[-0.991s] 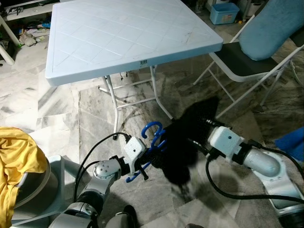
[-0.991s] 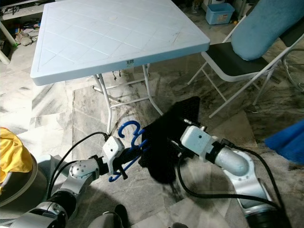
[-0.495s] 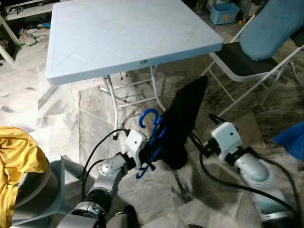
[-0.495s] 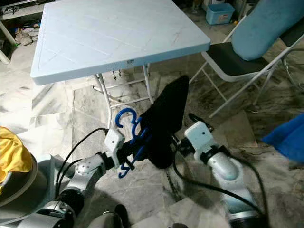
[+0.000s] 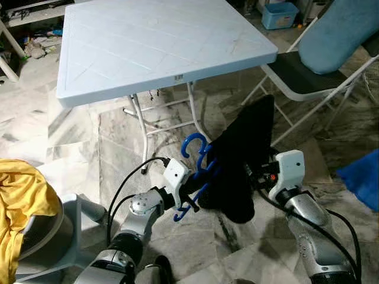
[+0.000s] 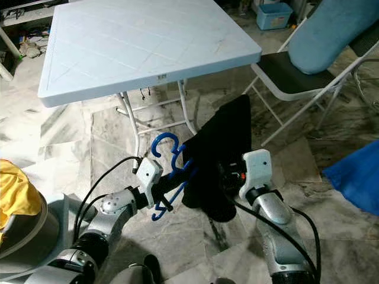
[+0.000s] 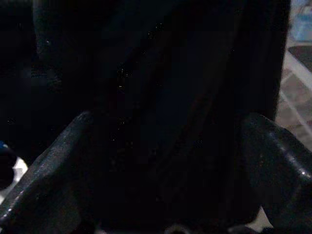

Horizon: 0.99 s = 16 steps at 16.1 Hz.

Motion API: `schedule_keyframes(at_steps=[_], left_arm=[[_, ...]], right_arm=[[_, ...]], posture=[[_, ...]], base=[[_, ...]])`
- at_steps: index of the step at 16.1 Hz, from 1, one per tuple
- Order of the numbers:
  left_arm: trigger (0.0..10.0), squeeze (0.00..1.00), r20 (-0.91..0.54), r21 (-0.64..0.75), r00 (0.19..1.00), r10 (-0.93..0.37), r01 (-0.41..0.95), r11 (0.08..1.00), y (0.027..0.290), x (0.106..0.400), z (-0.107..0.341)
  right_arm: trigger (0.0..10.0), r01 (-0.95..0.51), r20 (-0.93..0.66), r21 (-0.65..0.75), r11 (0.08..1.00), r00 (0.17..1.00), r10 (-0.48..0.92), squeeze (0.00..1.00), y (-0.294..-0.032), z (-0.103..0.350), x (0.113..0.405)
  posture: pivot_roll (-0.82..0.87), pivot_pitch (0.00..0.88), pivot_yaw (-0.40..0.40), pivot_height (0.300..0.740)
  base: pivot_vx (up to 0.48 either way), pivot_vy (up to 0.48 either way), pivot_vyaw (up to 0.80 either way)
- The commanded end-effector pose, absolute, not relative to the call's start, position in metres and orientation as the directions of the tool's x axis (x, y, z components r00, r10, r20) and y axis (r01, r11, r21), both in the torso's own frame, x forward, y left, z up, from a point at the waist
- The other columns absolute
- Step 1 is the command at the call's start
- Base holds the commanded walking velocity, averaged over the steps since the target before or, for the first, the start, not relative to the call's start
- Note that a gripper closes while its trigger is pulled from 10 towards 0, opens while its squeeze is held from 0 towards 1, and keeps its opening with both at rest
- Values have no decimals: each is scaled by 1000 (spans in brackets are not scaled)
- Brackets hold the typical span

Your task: Hang hanger

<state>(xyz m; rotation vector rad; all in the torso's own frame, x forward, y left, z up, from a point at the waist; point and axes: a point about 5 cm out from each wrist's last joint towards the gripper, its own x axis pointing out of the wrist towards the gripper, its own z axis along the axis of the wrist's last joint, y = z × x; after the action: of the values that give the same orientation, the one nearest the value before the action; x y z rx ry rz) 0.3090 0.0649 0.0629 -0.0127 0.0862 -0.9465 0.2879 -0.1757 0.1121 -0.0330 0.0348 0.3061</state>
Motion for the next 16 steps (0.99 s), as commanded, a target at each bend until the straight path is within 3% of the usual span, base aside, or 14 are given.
schedule_keyframes(at_steps=[1, 7, 8, 9, 10, 16], left_arm=[[0, 0, -42, -9, 569, -822, 822, 569, 62, 313, 73], [0, 0, -60, -5, 489, -870, 871, 491, 47, 308, 74], [0, 0, -61, 4, 457, -888, 889, 457, 43, 304, 73], [0, 0, -61, 4, 446, -893, 895, 447, 42, 303, 73], [0, 0, -61, 5, 427, -902, 904, 428, 41, 301, 73], [0, 0, -72, 4, 405, -911, 914, 406, 47, 298, 71]], right_arm=[[10000, -329, -19, -13, 944, 944, 329, 0, -172, 117, 286], [10000, -396, 13, -53, 917, 918, 397, 0, -159, 123, 290], [6353, -383, 21, -53, 922, 923, 385, 0, -155, 123, 295], [3490, -383, 22, -52, 922, 923, 385, 0, -154, 123, 296], [0, -378, 25, -50, 925, 925, 379, 0, -153, 122, 297], [0, -292, 43, -17, 956, 955, 293, 0, -166, 120, 303]], posture=[[-225, 169, 83, 740], [-226, 165, 78, 740], [-224, 167, 77, 740], [-224, 167, 77, 740], [-220, 168, 76, 740], [-209, 164, 78, 740]], base=[[0, 0, 0], [0, 0, 0], [0, 0, 0], [0, 0, 0], [0, 0, 0], [0, 0, 0]])
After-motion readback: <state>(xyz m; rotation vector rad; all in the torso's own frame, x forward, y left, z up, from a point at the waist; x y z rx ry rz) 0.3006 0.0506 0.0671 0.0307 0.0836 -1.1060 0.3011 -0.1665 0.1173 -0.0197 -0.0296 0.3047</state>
